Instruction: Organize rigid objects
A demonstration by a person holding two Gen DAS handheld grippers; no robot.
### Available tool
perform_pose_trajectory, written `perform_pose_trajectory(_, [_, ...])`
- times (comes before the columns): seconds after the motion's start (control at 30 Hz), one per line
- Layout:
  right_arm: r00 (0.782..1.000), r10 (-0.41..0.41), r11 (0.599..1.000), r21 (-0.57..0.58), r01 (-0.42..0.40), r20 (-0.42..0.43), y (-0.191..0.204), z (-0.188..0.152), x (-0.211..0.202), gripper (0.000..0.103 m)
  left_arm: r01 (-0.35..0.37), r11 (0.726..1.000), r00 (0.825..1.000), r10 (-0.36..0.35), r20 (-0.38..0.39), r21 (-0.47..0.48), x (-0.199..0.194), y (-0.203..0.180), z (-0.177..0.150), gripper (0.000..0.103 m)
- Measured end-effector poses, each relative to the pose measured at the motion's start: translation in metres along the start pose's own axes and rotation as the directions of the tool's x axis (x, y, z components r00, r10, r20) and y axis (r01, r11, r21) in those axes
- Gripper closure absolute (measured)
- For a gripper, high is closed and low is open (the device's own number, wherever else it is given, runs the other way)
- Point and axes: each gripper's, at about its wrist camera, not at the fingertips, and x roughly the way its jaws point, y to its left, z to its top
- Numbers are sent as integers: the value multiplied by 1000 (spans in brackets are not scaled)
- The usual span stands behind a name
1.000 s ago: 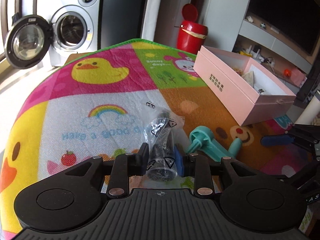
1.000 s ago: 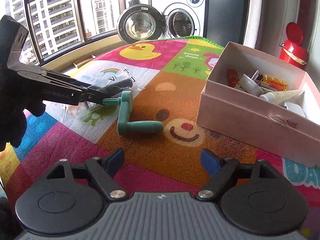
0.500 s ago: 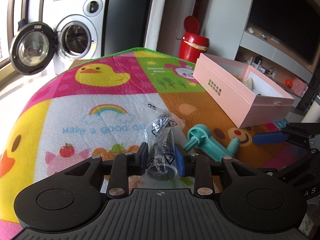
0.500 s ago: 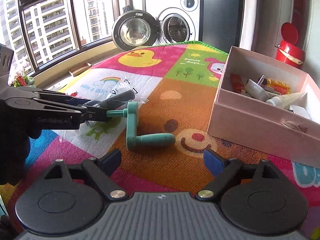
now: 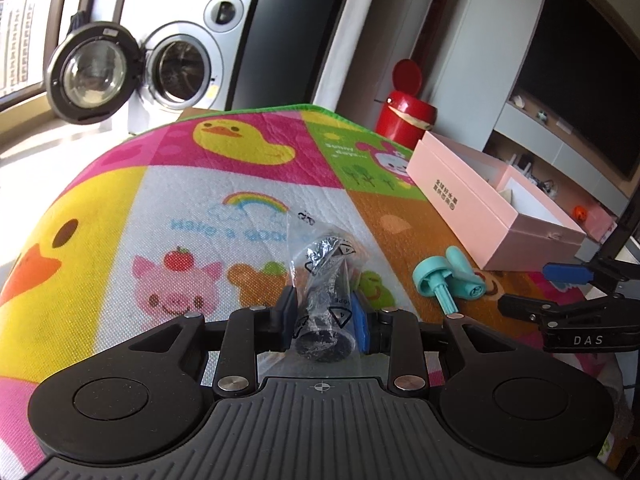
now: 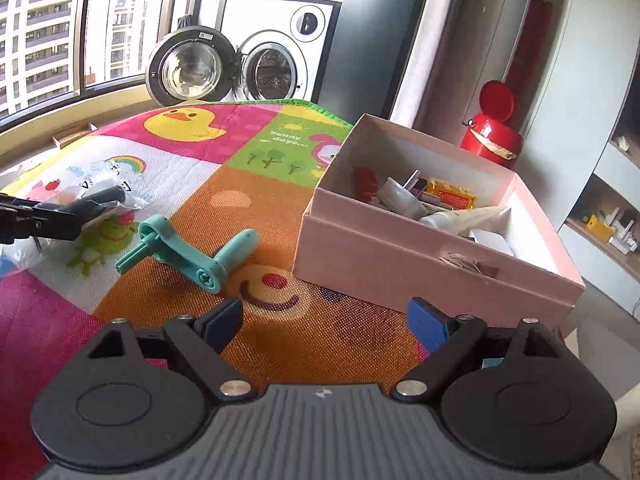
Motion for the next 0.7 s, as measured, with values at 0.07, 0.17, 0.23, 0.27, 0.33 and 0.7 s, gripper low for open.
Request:
perform_pose_trajectory(0.07, [996,94,993,79,-92,-13,-2,5,-2,13,-10,1000,1000,10,1,14,0,-3,0,70])
perform_pose_trajectory(0.17, [986,165,975,156,-159,-21,6,18,3,11,-16,1000,1000,16,2,19,1,-5,-1,70])
perform_pose_trajectory(0.23, [989,144,976,172,-137,-30,19,28,10,11,-20,1000,1000,20,3,21,1,-6,-1,70])
perform_pose_trajectory(0.27, [992,122,978,176,-114,-35,25,33,13,11,-23,999,1000,23,4,23,1,-6,-2,70])
perform_pose_trajectory(0.33, [993,106,976,198,-93,-60,36,40,23,11,-26,999,1000,26,5,24,1,-7,-2,70])
perform_pose_trajectory(0.7, [985,127,980,166,-107,-120,39,39,39,35,-68,997,998,69,-5,36,4,-15,0,70])
